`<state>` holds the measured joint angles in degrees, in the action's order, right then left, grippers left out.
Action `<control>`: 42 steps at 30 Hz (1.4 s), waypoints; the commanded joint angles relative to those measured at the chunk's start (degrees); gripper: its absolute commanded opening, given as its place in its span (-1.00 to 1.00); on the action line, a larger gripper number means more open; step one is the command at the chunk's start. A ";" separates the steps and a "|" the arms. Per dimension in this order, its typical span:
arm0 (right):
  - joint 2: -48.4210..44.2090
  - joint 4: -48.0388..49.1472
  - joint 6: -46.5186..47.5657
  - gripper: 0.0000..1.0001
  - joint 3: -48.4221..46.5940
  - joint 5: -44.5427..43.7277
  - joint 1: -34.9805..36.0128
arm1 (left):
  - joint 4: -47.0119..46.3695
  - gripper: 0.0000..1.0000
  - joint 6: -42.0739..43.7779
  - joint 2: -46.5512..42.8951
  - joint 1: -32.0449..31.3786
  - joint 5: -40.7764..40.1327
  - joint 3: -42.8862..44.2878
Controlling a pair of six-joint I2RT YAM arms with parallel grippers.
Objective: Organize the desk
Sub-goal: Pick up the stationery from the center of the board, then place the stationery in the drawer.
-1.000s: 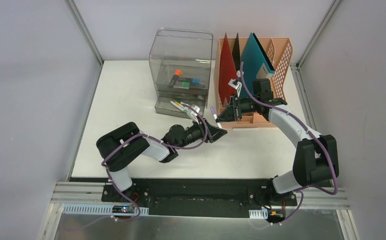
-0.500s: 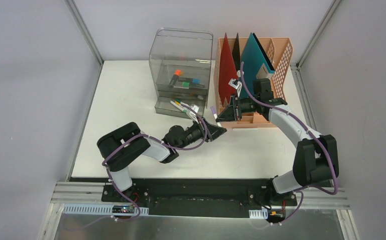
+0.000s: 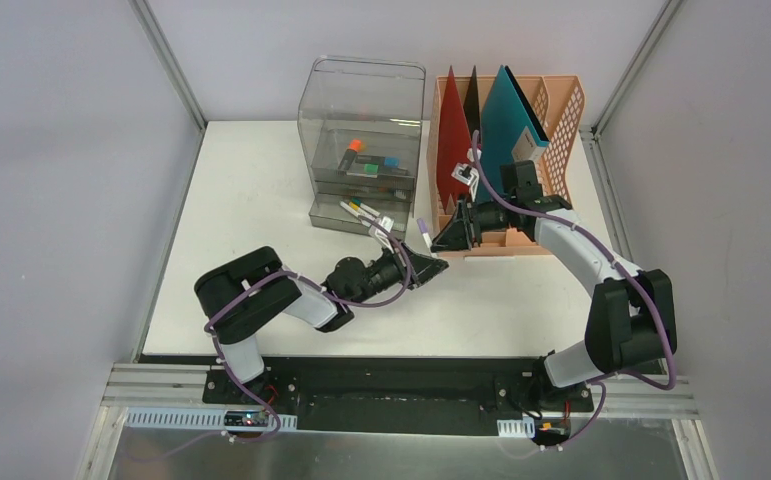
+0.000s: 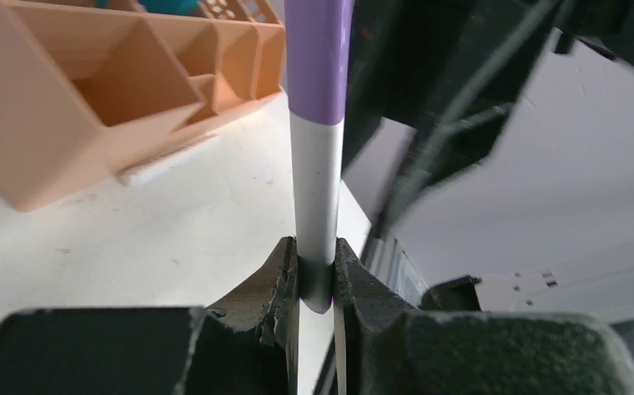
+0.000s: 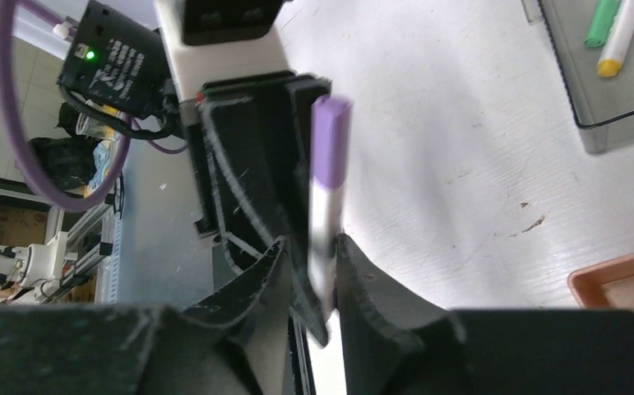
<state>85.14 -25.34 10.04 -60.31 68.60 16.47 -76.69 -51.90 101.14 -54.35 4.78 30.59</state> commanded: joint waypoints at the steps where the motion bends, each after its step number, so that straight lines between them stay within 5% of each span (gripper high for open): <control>1: -1.10 -7.48 6.69 -0.27 -3.19 1.80 0.05 | -5.08 -1.00 -0.64 -1.94 1.22 -6.67 -2.64; 3: -1.12 -9.50 8.73 0.15 -3.95 0.73 0.05 | -5.07 -1.00 -0.86 -2.50 1.31 -7.36 -3.70; 4: -1.12 -10.66 10.01 0.87 -4.39 0.22 0.05 | -5.06 -1.00 -1.07 -2.77 1.45 -7.66 -4.42; 5: -1.11 -11.81 11.06 0.97 -4.84 -0.48 0.05 | -5.08 -1.00 -1.34 -2.93 1.57 -7.94 -4.99; 25: -4.10 -18.42 21.65 0.99 -6.04 -10.10 -0.03 | -1.59 -1.00 -23.39 0.18 16.99 -3.70 -11.10; 30: -4.26 -18.61 22.16 1.00 -5.93 -10.43 -0.03 | 9.65 -1.00 -26.77 -2.75 17.76 -6.81 -7.34; 37: -4.68 -18.78 22.79 0.99 -5.78 -10.89 -0.03 | 41.12 -1.00 -26.95 -10.24 18.14 -10.02 4.51; 42: -5.13 -18.89 23.24 0.99 -5.61 -11.29 -0.03 | 49.92 -1.00 -27.70 -12.11 18.35 -13.75 10.41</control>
<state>83.00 -44.42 31.22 -64.07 57.32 16.53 -39.16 -78.48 91.98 -36.64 -4.62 36.58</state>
